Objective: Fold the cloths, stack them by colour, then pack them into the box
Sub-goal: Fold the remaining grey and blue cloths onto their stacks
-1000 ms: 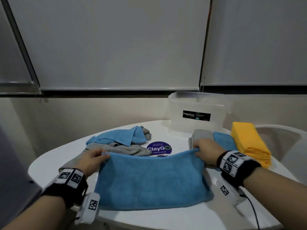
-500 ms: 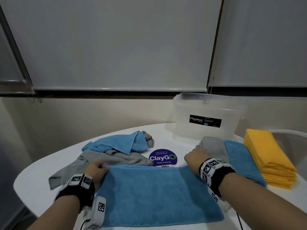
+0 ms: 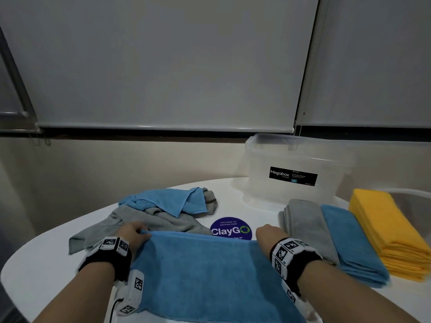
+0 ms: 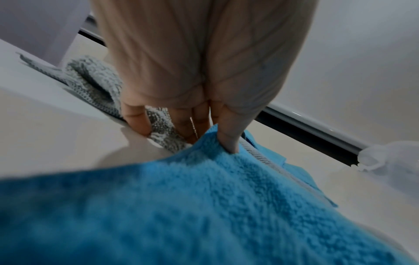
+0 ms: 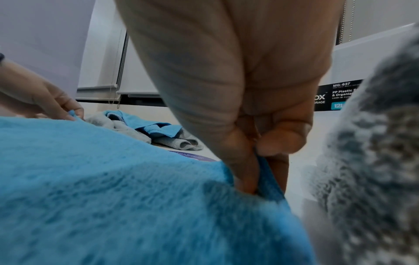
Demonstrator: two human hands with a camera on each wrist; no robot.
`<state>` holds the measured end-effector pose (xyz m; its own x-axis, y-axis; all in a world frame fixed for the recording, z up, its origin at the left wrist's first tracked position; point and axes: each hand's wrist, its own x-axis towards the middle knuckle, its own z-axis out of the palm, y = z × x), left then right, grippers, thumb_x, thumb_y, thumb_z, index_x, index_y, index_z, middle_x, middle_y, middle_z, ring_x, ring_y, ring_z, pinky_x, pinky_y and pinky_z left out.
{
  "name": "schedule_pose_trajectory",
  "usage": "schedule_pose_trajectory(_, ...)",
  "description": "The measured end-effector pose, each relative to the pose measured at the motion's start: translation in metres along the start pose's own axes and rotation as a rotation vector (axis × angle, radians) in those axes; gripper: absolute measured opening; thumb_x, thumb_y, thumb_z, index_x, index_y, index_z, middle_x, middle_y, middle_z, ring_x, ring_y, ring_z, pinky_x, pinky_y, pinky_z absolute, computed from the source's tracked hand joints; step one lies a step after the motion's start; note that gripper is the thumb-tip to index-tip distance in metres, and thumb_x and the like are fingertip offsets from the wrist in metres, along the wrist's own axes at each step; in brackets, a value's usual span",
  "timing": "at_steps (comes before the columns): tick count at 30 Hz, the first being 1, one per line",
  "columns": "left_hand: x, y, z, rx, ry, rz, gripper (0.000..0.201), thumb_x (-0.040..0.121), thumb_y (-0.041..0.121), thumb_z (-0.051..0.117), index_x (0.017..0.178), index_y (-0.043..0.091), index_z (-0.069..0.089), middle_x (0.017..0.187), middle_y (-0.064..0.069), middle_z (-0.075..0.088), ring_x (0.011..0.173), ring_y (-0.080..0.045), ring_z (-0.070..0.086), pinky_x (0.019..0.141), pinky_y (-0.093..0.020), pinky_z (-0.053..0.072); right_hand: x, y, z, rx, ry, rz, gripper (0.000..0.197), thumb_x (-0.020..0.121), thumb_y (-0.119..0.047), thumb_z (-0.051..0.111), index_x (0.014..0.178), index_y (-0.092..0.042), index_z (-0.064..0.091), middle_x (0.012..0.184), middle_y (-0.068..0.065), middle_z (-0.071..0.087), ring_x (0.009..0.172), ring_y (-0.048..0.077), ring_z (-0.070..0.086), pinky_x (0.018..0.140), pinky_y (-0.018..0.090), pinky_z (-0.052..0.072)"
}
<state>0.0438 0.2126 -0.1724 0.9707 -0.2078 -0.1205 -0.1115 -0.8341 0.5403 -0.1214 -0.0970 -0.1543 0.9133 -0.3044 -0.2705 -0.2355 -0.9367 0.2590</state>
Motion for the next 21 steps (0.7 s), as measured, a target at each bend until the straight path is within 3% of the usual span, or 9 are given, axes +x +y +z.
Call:
schedule_pose_trajectory(4, 0.001, 0.008, 0.000, 0.094, -0.021, 0.017, 0.013, 0.088, 0.024, 0.065, 0.079, 0.017, 0.057, 0.081, -0.003, 0.060, 0.072, -0.015, 0.053, 0.053, -0.021, 0.035, 0.001, 0.000, -0.003, 0.025, 0.002, 0.030, 0.026, 0.094, 0.000, 0.037, 0.108, 0.000, 0.059, 0.107, 0.014, 0.060, 0.111, 0.030, 0.059, 0.074, 0.029, 0.038)
schedule_pose_trajectory(6, 0.003, 0.008, 0.001, 0.055, -0.035, 0.035, 0.014, 0.085, 0.022, 0.068, 0.076, 0.016, 0.060, 0.079, -0.006, 0.065, 0.071, -0.017, 0.057, 0.053, -0.020, 0.037, -0.001, 0.000, -0.005, 0.054, 0.002, 0.039, 0.021, 0.094, 0.000, 0.037, 0.094, -0.001, 0.059, 0.101, 0.013, 0.060, 0.111, 0.030, 0.059, 0.075, 0.029, 0.039)
schedule_pose_trajectory(8, 0.000, 0.007, 0.000, -0.007, -0.013, 0.054, 0.018, 0.081, 0.018, 0.072, 0.068, 0.015, 0.060, 0.068, -0.004, 0.061, 0.064, -0.015, 0.055, 0.052, -0.020, 0.037, -0.005, 0.001, -0.007, 0.082, -0.004, 0.046, 0.021, 0.094, 0.001, 0.037, 0.083, -0.003, 0.055, 0.108, 0.014, 0.060, 0.108, 0.029, 0.060, 0.079, 0.030, 0.044)
schedule_pose_trajectory(10, -0.005, 0.007, -0.003, -0.102, 0.029, 0.084, 0.024, 0.078, 0.014, 0.074, 0.061, 0.014, 0.057, 0.060, -0.002, 0.055, 0.059, -0.015, 0.051, 0.054, -0.022, 0.037, -0.008, 0.004, -0.010, 0.125, 0.009, 0.062, 0.031, 0.094, 0.003, 0.036, 0.065, -0.008, 0.037, 0.095, 0.011, 0.058, 0.094, 0.027, 0.061, 0.078, 0.029, 0.044)
schedule_pose_trajectory(12, -0.015, 0.005, -0.011, -0.222, 0.066, 0.121, 0.027, 0.078, 0.012, 0.075, 0.059, 0.012, 0.056, 0.060, -0.003, 0.055, 0.059, -0.016, 0.050, 0.056, -0.023, 0.038, -0.014, 0.009, -0.016, 0.188, 0.053, 0.083, 0.036, 0.092, 0.006, 0.035, 0.061, -0.012, 0.028, 0.077, 0.005, 0.047, 0.074, 0.022, 0.053, 0.068, 0.026, 0.040)
schedule_pose_trajectory(14, -0.027, 0.001, -0.022, -0.358, 0.078, 0.125, 0.019, 0.077, 0.011, 0.077, 0.064, 0.008, 0.063, 0.068, -0.006, 0.065, 0.068, -0.018, 0.057, 0.064, -0.025, 0.044, -0.024, 0.017, -0.024, 0.263, 0.116, 0.102, 0.033, 0.090, 0.007, 0.037, 0.061, -0.009, 0.033, 0.072, 0.005, 0.044, 0.065, 0.017, 0.046, 0.056, 0.021, 0.035)
schedule_pose_trajectory(16, -0.042, -0.004, -0.033, -0.494, 0.104, 0.133, 0.013, 0.076, 0.009, 0.078, 0.073, 0.002, 0.068, 0.077, -0.009, 0.069, 0.075, -0.021, 0.061, 0.072, -0.029, 0.048, -0.036, 0.031, -0.033, 0.358, 0.202, 0.093, 0.023, 0.088, 0.001, 0.046, 0.067, -0.010, 0.047, 0.076, 0.005, 0.050, 0.069, 0.017, 0.048, 0.058, 0.022, 0.037)
schedule_pose_trajectory(18, -0.059, -0.006, -0.045, -0.597, 0.128, 0.157, 0.010, 0.076, 0.004, 0.077, 0.074, -0.002, 0.068, 0.072, -0.009, 0.067, 0.070, -0.020, 0.059, 0.066, -0.027, 0.046, -0.051, 0.047, -0.040, 0.504, 0.300, 0.078, 0.018, 0.084, -0.007, 0.058, 0.069, -0.017, 0.054, 0.079, 0.001, 0.054, 0.076, 0.016, 0.051, 0.064, 0.021, 0.037)
schedule_pose_trajectory(21, -0.083, -0.005, -0.062, -0.751, 0.068, 0.189, 0.008, 0.077, -0.004, 0.071, 0.076, 0.001, 0.066, 0.066, -0.006, 0.067, 0.059, -0.015, 0.062, 0.060, -0.025, 0.051, -0.075, 0.068, -0.050, 0.702, 0.392, 0.065, 0.023, 0.080, -0.013, 0.070, 0.062, -0.022, 0.059, 0.068, -0.006, 0.057, 0.064, 0.012, 0.054, 0.056, 0.018, 0.042)
